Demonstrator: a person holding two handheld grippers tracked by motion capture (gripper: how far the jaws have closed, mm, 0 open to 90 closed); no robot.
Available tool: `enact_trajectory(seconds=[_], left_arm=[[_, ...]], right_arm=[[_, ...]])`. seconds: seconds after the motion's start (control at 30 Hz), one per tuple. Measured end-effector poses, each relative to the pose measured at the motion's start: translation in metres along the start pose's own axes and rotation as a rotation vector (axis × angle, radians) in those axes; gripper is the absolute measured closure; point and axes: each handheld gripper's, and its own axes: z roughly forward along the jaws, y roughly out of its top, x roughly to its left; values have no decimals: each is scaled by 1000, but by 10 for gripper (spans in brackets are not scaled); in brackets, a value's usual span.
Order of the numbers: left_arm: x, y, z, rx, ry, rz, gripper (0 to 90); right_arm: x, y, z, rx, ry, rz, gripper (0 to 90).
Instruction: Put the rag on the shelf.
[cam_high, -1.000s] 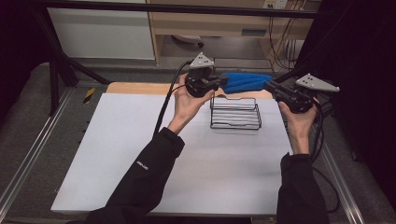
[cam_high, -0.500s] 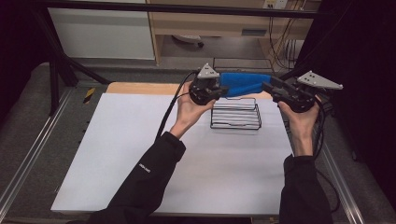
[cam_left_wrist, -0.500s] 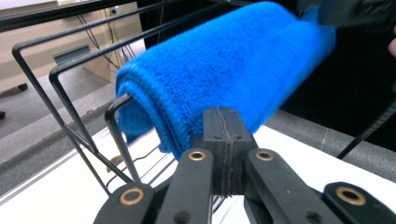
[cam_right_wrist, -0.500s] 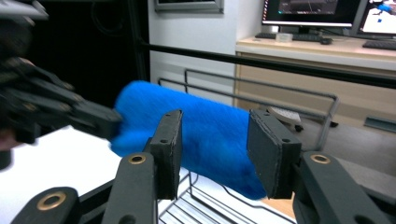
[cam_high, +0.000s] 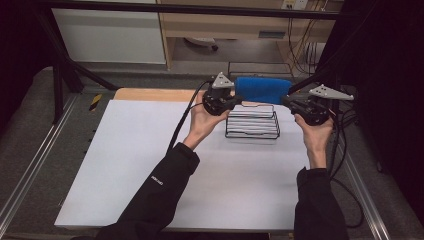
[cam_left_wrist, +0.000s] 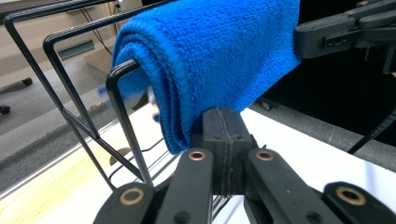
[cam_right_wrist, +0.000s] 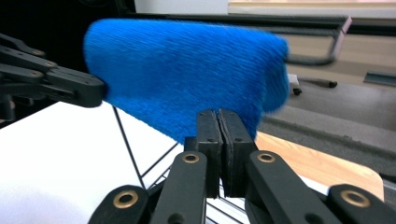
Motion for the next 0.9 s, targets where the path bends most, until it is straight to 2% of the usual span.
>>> enact_trajectory(seconds=[0.13, 0.27, 0.5, 0.67, 0.9], left_arm=[[0, -2, -5, 2, 3, 2, 896], [1, -5, -18, 20, 9, 4, 844], [8, -16, -48, 44, 27, -27, 672], [14, -32, -67, 94, 56, -34, 538], [20, -60, -94, 135, 94, -42, 380]], right_arm=[[1, -1, -3, -6, 3, -11, 834], [7, 3, -12, -23, 27, -18, 745], [26, 8, -22, 1, 59, -12, 486], [40, 5, -24, 16, 74, 3, 301], [55, -2, -23, 46, 99, 7, 147]])
